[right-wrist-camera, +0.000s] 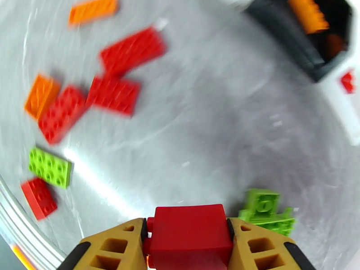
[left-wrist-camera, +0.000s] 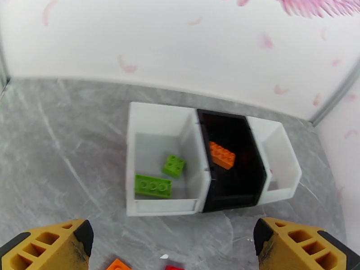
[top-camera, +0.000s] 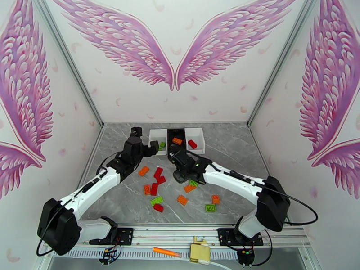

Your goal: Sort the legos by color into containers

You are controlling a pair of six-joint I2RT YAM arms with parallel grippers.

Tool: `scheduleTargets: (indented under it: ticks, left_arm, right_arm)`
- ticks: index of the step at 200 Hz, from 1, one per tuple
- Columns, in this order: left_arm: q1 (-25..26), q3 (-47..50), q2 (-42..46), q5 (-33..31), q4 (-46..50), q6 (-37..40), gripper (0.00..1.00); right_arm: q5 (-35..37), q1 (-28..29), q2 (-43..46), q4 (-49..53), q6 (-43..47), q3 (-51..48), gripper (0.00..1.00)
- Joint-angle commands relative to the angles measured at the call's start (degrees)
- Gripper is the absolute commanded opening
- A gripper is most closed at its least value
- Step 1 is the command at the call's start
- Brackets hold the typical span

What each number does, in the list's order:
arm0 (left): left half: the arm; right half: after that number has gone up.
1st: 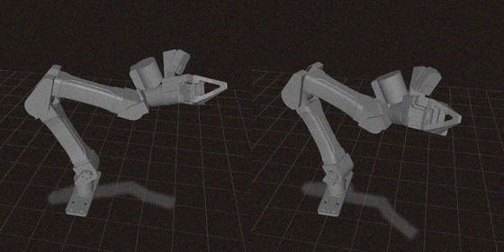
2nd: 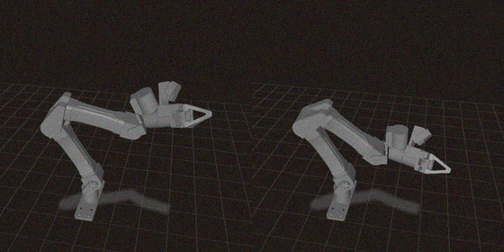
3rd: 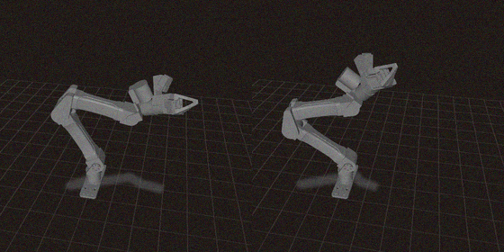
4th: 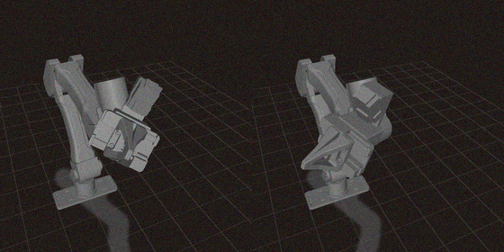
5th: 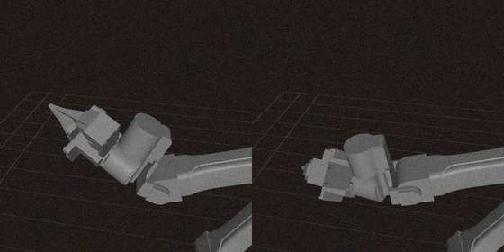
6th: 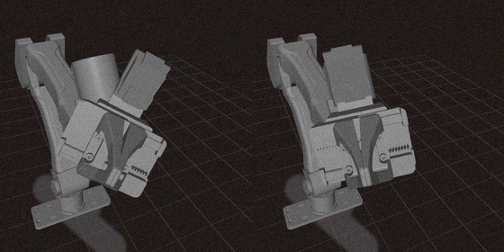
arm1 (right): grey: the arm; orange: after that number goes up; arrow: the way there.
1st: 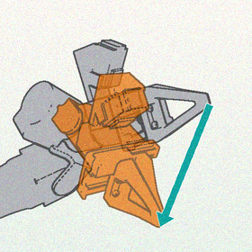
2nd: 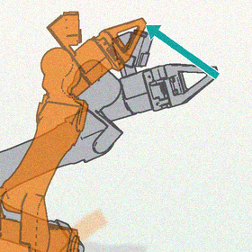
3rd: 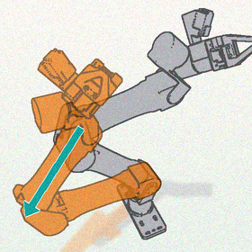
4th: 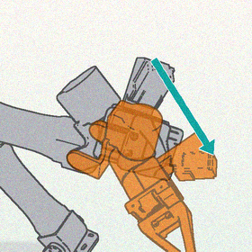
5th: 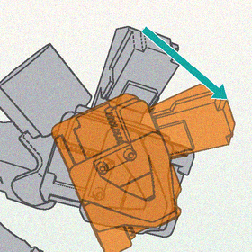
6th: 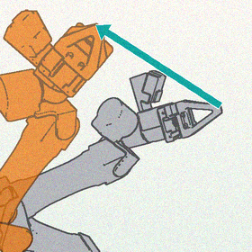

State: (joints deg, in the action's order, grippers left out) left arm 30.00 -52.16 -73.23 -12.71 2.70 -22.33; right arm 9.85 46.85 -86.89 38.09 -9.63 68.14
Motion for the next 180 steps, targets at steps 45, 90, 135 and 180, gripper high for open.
scheduleTargets:
  ticks: [45, 90, 135, 180]
  left_arm:
    - [5.61, 8.40, 4.33, 14.47, -15.82, 18.35, 0.99]
    - [8.08, 9.12, 3.64, 23.52, -17.09, 24.29, 0.99]
    - [9.90, 9.25, 3.44, 27.46, -17.68, 27.35, 0.99]
    - [10.08, 10.45, 3.70, 28.77, -19.19, 25.93, 0.99]
  right_arm:
    - [-1.62, -14.14, 4.78, -19.51, -10.38, -2.79, 0.35]
    - [1.31, -18.91, -4.39, -24.83, -6.52, 2.27, 0.34]
    - [-0.81, -22.91, -14.80, -25.72, -6.11, 8.86, 0.34]
    - [-2.37, -25.19, -22.39, -25.39, -5.87, 13.97, 0.34]
